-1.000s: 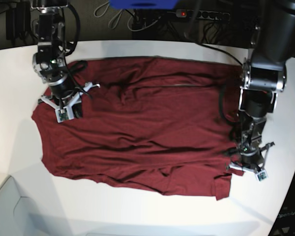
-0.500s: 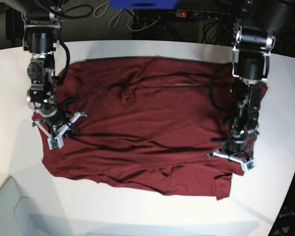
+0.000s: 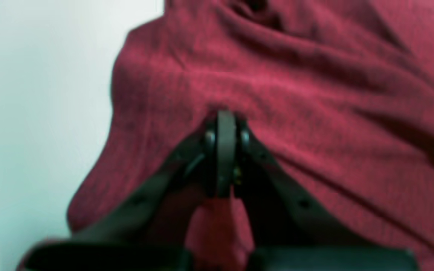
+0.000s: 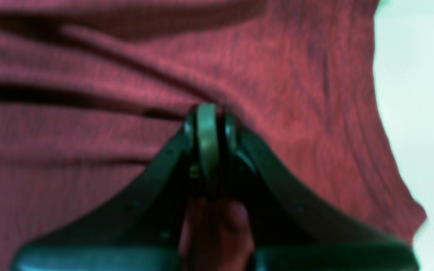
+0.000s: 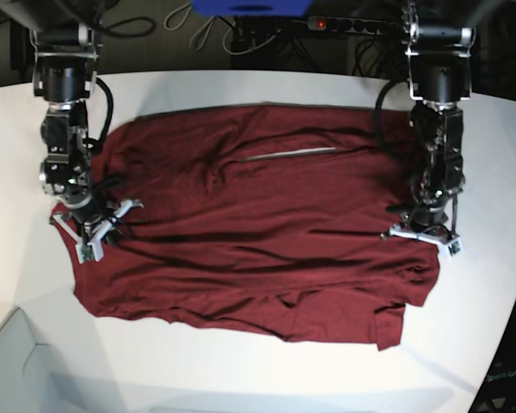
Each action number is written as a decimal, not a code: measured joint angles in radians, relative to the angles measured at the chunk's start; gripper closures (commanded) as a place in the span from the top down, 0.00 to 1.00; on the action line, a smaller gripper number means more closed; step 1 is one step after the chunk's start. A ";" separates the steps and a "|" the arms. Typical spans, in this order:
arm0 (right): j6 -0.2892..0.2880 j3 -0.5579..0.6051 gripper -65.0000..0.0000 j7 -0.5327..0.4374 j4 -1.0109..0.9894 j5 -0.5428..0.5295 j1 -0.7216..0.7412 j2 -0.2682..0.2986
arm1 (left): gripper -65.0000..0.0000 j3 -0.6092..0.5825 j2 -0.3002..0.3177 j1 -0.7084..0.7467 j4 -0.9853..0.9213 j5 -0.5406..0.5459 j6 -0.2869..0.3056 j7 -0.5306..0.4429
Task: Layout the t-shirt on the table in an organized manner, then fold the t-shirt properly
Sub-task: 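Grasp the shirt edges with both grippers near the hem, then drag the grasped shirt edges with both grippers toward the shoulders, then hold the shirt edge with both grippers at the table edge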
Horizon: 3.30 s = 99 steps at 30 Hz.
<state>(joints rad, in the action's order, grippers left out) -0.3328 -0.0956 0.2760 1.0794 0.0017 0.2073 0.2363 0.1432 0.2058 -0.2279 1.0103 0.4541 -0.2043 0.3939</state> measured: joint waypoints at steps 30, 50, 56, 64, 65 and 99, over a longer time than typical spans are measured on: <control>0.005 -0.040 0.02 -0.032 0.400 -0.009 -0.451 -0.009 | 0.01 0.003 0.026 0.048 0.374 0.008 -0.029 0.221; 0.002 -0.158 0.02 0.008 0.508 0.006 -0.528 -0.031 | 0.01 0.121 0.010 0.415 0.639 0.005 -0.029 0.317; 0.002 -0.157 0.02 -0.009 0.644 -0.002 -0.546 -0.072 | 0.01 0.172 0.010 0.447 0.616 0.008 -0.028 0.312; 0.001 -0.152 0.02 0.004 0.652 -0.002 -0.560 -0.090 | 0.01 0.171 0.013 0.449 0.523 0.009 -0.019 0.282; 0.001 -0.152 0.02 -0.003 0.650 -0.002 -0.566 -0.090 | 0.01 0.171 0.013 0.454 0.523 0.010 -0.019 0.270; 0.001 -0.095 0.03 -0.002 0.648 0.000 -0.681 -0.134 | 0.01 0.269 0.058 0.512 0.592 0.013 -0.021 0.317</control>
<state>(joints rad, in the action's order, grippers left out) -0.3321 -0.1909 0.2741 1.7275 0.0017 -0.4736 0.1020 0.4118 0.2634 0.2840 1.6028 0.4667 -0.2249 0.7113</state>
